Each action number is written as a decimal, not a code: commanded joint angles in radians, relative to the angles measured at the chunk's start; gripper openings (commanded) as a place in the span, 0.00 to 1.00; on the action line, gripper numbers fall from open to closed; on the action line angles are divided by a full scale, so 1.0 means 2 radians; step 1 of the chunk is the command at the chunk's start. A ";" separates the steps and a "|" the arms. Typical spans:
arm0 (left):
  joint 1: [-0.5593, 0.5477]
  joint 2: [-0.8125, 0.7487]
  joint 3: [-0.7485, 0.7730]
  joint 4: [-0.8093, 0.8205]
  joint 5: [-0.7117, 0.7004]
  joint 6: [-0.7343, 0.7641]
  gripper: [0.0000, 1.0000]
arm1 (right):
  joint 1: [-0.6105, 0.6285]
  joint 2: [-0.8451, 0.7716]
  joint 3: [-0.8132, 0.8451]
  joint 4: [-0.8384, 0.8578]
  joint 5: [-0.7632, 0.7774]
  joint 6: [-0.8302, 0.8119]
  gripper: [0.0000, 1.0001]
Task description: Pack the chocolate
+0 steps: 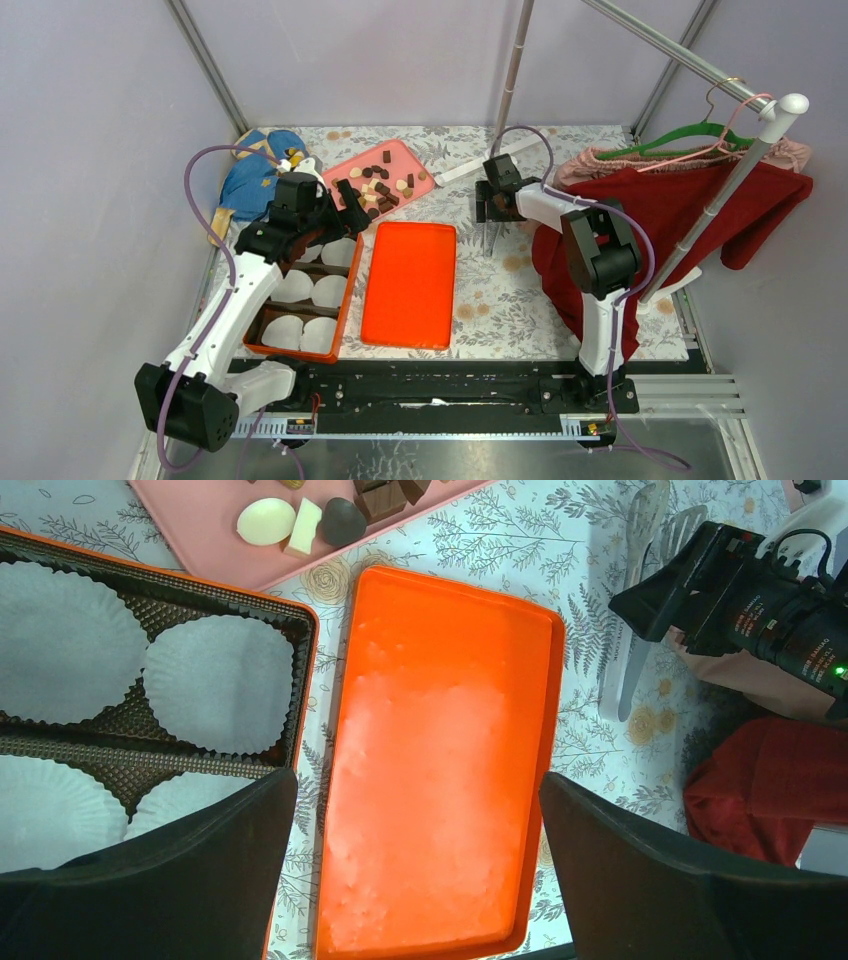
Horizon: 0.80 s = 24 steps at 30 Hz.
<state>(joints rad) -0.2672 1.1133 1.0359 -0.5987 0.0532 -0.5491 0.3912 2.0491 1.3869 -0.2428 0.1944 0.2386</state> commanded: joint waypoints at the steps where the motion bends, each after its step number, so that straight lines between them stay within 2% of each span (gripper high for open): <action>1: 0.005 0.000 0.001 0.001 0.005 0.006 0.98 | 0.011 0.011 0.026 -0.020 0.034 -0.003 0.72; 6: 0.005 -0.001 0.001 0.001 0.006 0.005 0.98 | 0.024 0.006 0.023 -0.015 0.030 -0.015 0.55; 11: 0.005 0.001 0.001 0.001 0.006 0.005 0.98 | 0.052 -0.021 -0.021 0.010 0.011 -0.056 0.50; 17: 0.005 0.004 0.003 0.002 0.009 0.006 0.98 | 0.064 -0.083 -0.122 0.051 -0.028 -0.094 0.50; 21: 0.005 0.007 0.004 0.007 0.016 0.009 0.99 | 0.064 -0.118 -0.145 0.061 -0.042 -0.088 0.61; 24: 0.005 0.004 0.004 0.011 0.019 0.013 0.99 | 0.064 -0.142 -0.148 0.069 -0.054 -0.072 0.90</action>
<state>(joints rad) -0.2672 1.1244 1.0359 -0.5983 0.0715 -0.5480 0.5205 1.8500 1.0988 -0.1295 0.1352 0.0887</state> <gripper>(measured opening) 0.984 0.772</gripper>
